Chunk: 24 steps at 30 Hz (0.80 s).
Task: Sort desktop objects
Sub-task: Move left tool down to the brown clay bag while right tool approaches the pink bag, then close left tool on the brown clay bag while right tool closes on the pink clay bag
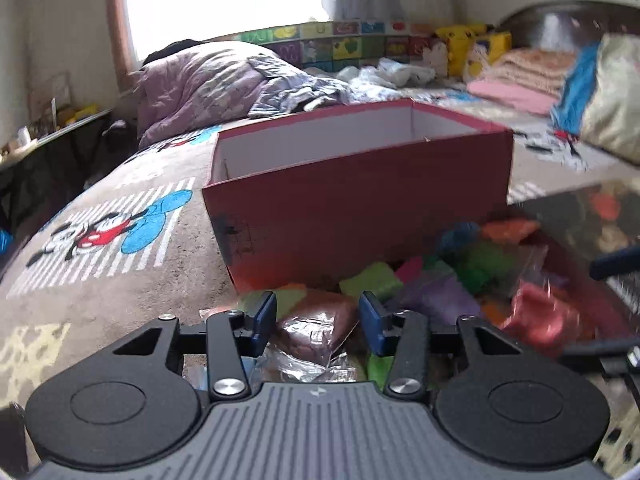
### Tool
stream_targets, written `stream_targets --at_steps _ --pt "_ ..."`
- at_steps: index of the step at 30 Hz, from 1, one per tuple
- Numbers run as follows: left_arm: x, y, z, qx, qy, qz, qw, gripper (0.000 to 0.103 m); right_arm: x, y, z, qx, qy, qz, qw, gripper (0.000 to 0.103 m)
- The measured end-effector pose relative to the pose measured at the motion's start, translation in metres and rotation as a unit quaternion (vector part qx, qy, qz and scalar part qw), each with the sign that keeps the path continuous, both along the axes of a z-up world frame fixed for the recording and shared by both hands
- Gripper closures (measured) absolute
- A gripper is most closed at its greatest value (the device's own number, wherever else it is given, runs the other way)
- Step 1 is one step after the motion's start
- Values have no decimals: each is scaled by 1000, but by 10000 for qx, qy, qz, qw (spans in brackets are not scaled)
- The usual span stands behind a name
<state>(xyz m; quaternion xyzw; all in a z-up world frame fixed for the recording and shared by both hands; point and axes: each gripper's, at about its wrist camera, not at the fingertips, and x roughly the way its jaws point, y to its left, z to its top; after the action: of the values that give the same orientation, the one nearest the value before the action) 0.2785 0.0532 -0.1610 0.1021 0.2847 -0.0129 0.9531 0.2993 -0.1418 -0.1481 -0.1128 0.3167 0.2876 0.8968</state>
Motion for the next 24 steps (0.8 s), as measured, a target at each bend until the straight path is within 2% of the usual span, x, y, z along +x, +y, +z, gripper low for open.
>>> stream_targets --at_steps 6,11,17,20,24 --pt "-5 -10 -8 748 39 -231 9969 62 7 10 -11 -152 20 56 9999 29" --pt "-3 -3 -11 485 125 -220 9985 63 8 18 -18 -333 -109 63 9994 29" --pt "-5 -4 -15 544 7 -276 9981 63 5 30 -24 -806 -406 267 9956 29" --pt "-6 -6 -15 622 -37 -297 9976 63 -1 35 -24 -1036 -593 372 9922 37" --pt "-6 -6 -14 575 -8 -282 9979 66 -6 37 -23 -1195 -716 412 9894 58"
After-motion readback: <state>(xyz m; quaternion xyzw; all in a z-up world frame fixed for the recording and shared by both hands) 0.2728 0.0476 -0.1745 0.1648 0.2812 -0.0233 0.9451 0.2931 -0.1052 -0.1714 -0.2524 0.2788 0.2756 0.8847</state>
